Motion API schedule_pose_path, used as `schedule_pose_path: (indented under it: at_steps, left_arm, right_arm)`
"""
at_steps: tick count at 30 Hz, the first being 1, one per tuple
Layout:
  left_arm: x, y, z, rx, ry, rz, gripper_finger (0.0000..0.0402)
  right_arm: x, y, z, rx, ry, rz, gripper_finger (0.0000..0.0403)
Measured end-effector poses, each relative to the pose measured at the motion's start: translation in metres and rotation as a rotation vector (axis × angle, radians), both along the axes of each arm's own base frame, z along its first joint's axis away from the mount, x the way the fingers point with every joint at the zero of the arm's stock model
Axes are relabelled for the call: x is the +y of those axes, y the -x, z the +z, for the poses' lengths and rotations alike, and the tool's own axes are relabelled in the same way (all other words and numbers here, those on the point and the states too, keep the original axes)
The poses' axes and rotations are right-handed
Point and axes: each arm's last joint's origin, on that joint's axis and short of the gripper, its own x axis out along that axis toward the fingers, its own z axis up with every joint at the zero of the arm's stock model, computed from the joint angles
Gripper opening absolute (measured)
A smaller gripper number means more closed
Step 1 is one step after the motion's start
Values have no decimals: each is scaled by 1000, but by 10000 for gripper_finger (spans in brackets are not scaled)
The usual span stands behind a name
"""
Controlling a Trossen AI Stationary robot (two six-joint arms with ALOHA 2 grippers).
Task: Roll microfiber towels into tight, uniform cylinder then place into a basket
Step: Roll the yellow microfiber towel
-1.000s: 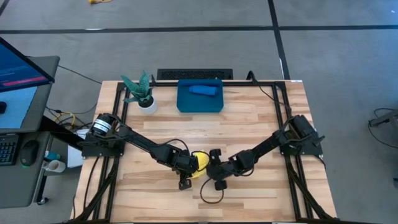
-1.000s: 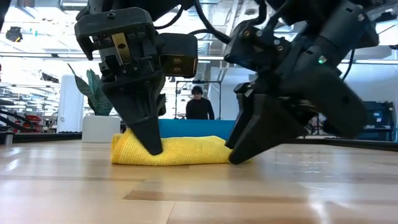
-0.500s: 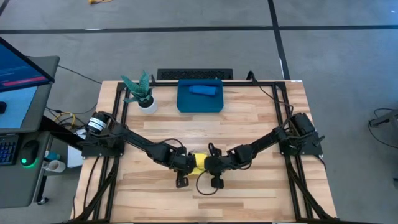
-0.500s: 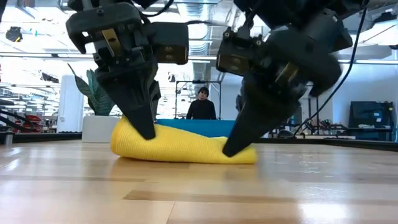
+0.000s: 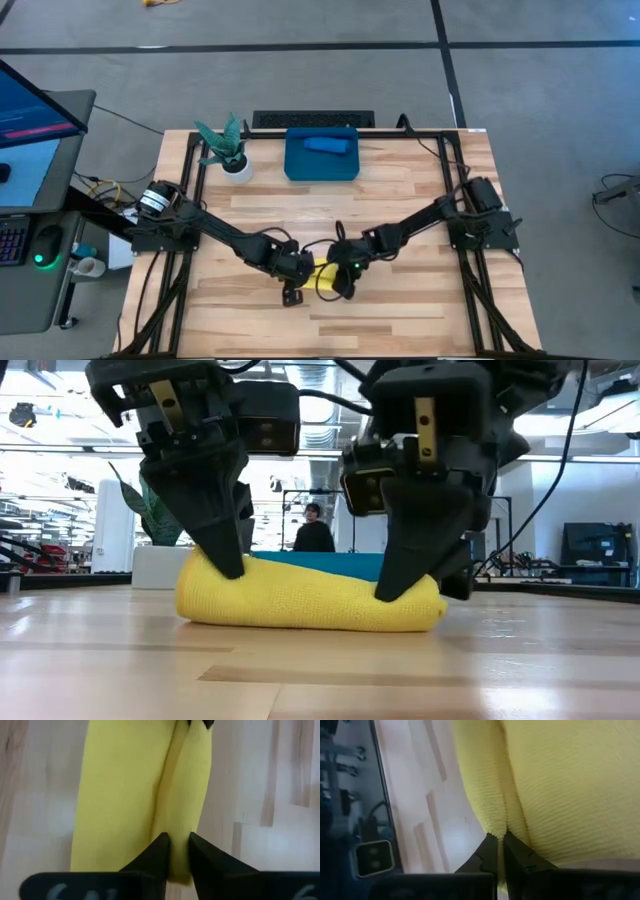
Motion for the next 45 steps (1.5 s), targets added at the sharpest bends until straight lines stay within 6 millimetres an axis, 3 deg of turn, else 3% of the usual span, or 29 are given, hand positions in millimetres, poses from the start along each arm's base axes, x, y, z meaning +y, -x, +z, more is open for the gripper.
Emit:
schedule_pose_path:
  at_steps: [11, 20, 27, 31, 38, 45]
  left_arm:
    - [-1, 7, -2, 54, -35, -20, 131]
    - [-24, 27, 2, 83, -182, -49, 116]
    - [-66, 35, 15, -171, -350, -121, 99]
    - [-77, 32, 16, -294, -365, -242, 86]
    - [-45, 19, 3, -290, -370, -192, 61]
    - [-21, 20, -17, -248, -293, -119, 41]
  right_arm:
    - [-23, -4, 0, 116, -134, -135, 25]
    - [-24, -3, -1, 128, -129, -140, 26]
    - [-24, -4, 0, 124, -124, -137, 21]
    - [-24, -4, 0, 117, -124, -135, 25]
    - [-23, -4, 0, 111, -125, -132, 24]
    - [-22, -4, 0, 105, -124, -124, 29]
